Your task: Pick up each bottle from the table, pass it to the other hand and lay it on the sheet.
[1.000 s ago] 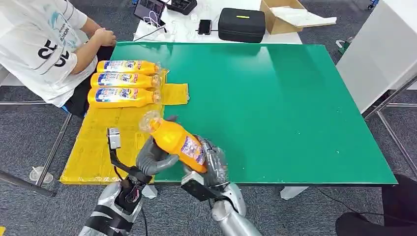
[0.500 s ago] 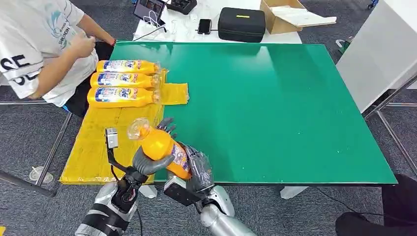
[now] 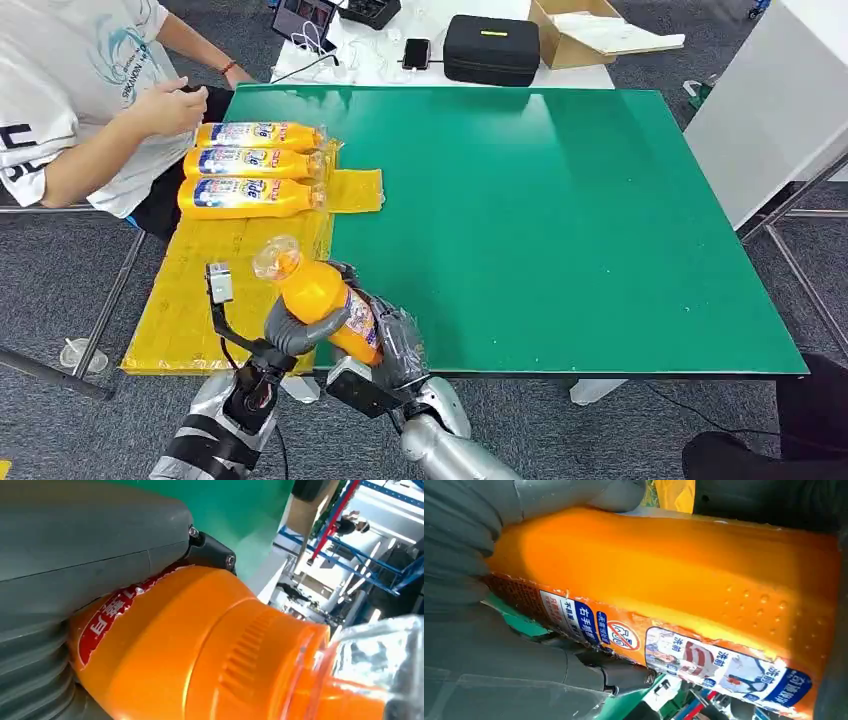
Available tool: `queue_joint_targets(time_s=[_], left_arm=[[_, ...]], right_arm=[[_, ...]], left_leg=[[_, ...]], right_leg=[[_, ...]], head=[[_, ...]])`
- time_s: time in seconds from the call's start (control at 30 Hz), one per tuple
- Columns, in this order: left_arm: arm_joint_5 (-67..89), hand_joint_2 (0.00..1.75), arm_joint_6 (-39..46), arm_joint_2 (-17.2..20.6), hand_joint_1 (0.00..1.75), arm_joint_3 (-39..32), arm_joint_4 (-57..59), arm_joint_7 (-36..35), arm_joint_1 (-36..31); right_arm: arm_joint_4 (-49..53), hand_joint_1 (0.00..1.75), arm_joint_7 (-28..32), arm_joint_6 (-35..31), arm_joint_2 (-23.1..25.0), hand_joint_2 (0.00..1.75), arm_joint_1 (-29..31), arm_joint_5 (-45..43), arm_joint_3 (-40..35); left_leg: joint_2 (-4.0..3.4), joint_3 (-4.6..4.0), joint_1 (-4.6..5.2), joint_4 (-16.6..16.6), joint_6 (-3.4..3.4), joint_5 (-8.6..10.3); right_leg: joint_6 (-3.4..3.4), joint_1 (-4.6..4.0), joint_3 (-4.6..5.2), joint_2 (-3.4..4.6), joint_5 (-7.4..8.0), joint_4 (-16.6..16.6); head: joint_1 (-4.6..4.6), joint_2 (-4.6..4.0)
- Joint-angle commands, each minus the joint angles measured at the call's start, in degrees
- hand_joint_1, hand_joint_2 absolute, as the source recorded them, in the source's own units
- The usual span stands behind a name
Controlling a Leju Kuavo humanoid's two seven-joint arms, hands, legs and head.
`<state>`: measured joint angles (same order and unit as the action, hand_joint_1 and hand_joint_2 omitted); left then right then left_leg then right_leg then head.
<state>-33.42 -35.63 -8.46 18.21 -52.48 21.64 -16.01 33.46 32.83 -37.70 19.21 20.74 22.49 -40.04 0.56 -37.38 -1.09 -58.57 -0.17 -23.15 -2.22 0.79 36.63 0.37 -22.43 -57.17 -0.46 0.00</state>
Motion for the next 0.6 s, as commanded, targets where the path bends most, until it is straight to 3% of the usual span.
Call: queue_joint_targets(time_s=[0.03,0.23,0.27,0.3,0.33,0.43,0.6], left_arm=[[-1.18,1.75,-1.79,-0.72,1.75,3.27,0.38,-1.27,-1.92],[-3.69,1.75,-1.47,-0.74,1.75,2.31,-0.22,-2.22,-2.04],[-3.77,1.75,-0.98,-0.68,1.75,1.88,-0.64,-2.14,-2.16],[-3.62,1.75,-0.15,-0.61,1.75,1.32,-1.31,-2.09,-2.16],[-3.42,1.75,0.5,-0.63,1.75,0.86,-1.77,-2.0,-2.18],[0.37,1.75,6.06,0.04,1.75,-2.61,-3.8,0.39,-3.21],[13.24,1.75,19.13,0.67,1.75,-11.65,-6.38,5.11,-5.92]], right_arm=[[-4.85,1.75,0.29,0.29,0.79,1.75,1.69,0.93,-2.57],[-4.81,1.75,0.05,-0.82,0.79,1.75,2.18,2.3,-0.43],[-4.84,1.24,-0.26,-1.5,0.79,1.75,2.41,2.63,0.15],[-4.71,0.0,-0.85,-2.07,0.79,1.75,2.51,3.26,0.88],[-4.39,0.0,-1.27,-2.3,0.79,0.0,2.5,3.97,1.78],[-2.09,0.0,-1.27,-1.01,0.61,0.0,2.73,4.49,5.13],[14.64,0.0,-2.19,3.21,-1.83,0.0,-1.76,4.83,10.3]], left_leg=[[0.04,0.13,0.0,0.0,0.05,-0.05],[0.05,0.21,0.0,-0.01,0.07,-0.09],[0.06,0.3,-0.02,-0.04,0.08,-0.14],[0.05,0.38,-0.01,-0.02,0.1,-0.17],[0.07,0.24,-0.01,-0.03,0.07,-0.11],[0.05,0.24,-0.01,-0.06,0.07,-0.11],[0.03,0.02,-0.07,-0.11,0.04,-0.05]], right_leg=[[0.05,-0.03,-0.17,-0.1,-0.07,0.01],[0.07,-0.03,-0.25,-0.12,-0.11,0.0],[0.09,-0.06,-0.36,-0.15,-0.16,-0.01],[0.11,-0.06,-0.44,-0.16,-0.19,0.0],[0.08,-0.04,-0.29,-0.15,-0.14,-0.02],[0.1,-0.05,-0.28,-0.13,-0.13,-0.04],[0.09,-0.1,-0.08,-0.11,-0.05,-0.06]], head=[[0.0,0.0],[0.0,0.0],[0.0,0.0],[0.0,0.0],[0.0,0.0],[0.0,0.0],[0.02,0.0]])
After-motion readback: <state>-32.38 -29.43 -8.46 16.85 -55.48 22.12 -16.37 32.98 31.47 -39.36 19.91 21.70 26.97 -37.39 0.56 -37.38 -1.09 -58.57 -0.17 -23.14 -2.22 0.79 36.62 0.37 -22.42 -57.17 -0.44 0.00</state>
